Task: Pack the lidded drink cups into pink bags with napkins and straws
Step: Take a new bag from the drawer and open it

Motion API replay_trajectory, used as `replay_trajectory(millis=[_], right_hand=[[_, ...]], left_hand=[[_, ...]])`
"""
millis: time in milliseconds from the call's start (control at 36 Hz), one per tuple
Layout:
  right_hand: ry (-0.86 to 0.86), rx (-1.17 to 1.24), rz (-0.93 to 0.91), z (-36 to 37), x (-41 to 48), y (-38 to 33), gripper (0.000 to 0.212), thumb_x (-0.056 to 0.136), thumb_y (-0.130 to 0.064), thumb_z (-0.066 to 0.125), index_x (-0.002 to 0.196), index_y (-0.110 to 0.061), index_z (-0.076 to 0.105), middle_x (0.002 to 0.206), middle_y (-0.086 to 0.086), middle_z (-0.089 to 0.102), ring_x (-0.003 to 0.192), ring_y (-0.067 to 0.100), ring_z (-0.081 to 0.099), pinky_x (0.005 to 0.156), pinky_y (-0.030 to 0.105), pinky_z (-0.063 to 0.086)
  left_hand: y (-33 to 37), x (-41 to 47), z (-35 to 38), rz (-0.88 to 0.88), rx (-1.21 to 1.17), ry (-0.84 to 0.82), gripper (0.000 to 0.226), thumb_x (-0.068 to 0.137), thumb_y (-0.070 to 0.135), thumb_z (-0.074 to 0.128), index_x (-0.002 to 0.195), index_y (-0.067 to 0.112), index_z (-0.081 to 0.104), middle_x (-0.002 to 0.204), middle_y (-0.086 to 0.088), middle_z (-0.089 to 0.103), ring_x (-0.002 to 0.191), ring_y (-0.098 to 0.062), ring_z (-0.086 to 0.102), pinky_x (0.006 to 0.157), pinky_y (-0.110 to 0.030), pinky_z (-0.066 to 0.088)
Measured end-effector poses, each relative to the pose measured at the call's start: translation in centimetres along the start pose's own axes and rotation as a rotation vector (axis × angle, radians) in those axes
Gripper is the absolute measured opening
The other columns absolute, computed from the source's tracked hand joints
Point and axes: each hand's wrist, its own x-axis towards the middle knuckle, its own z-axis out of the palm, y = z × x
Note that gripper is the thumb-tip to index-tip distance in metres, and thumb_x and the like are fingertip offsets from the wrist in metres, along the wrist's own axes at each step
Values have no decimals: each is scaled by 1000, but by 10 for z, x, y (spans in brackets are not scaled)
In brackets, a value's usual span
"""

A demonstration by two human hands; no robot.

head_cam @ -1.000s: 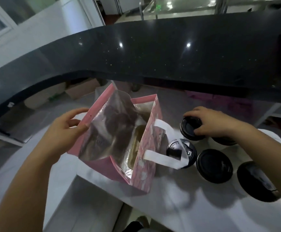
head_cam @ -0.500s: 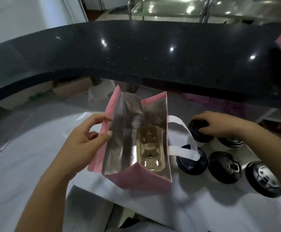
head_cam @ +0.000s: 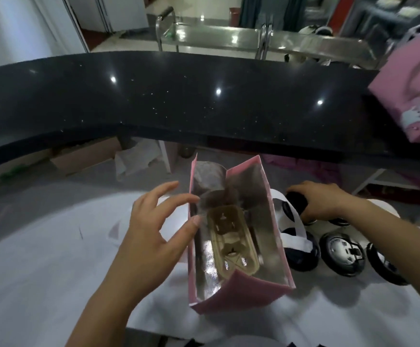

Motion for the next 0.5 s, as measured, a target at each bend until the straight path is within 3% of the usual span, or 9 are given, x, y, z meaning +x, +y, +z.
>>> replay_trajectory(millis=[56, 111, 167, 250, 333, 417, 500], right_hand=[[50, 30, 23, -2, -4, -3, 74, 64, -55, 76, 130, -44, 46, 123, -7, 53, 109, 21, 57, 94, 44, 46], [77, 84, 51, -6, -10, -4, 72, 63, -50, 79, 128, -41, 48, 116, -6, 53, 104, 21, 58, 90, 40, 50], [119, 137, 71, -14, -20, -6, 76, 63, -43, 81, 132, -39, 49, 116, -4, 52, 103, 23, 58, 87, 34, 49], [252, 200, 106, -33, -43, -10, 83, 63, -37, 83, 138, -35, 48, 129, 2, 51, 111, 27, 57, 88, 33, 47], [466, 230, 95, -60, -78, -23, 85, 61, -32, 84, 139, -33, 50, 135, 5, 51, 117, 32, 55, 98, 41, 47], [694, 256, -1, -86, -117, -46, 82, 61, -29, 84, 137, -29, 52, 131, 6, 55, 114, 30, 55, 102, 45, 45], [805, 288, -139, -105, -154, -82, 77, 65, -29, 83, 136, -26, 53, 128, -1, 56, 116, 20, 54, 101, 46, 47]], left_hand=[[-4, 6, -6, 25, -39, -44, 25, 83, 58, 53, 108, 59, 56, 127, 45, 35, 122, 13, 35, 102, -23, 32], [-6, 12, -10, 45, -112, -64, 24, 90, 41, 63, 108, 55, 59, 122, 44, 43, 116, 13, 46, 86, -8, 43], [-8, 17, -12, 52, -198, -69, 30, 92, 24, 65, 108, 49, 62, 118, 36, 50, 112, 13, 51, 76, 0, 44], [-11, 23, -11, 35, -294, -99, 33, 92, 14, 65, 106, 44, 66, 113, 32, 56, 108, 13, 53, 71, 1, 44], [-15, 29, -8, -12, -373, -139, 32, 93, 15, 65, 104, 46, 66, 105, 38, 58, 103, 19, 52, 63, 3, 42], [-18, 33, -5, -50, -457, -164, 33, 93, 15, 65, 106, 45, 66, 102, 37, 61, 98, 22, 54, 60, 1, 44], [-20, 35, -6, -69, -508, -200, 36, 93, 14, 65, 110, 45, 66, 106, 32, 63, 99, 20, 57, 62, -7, 51]])
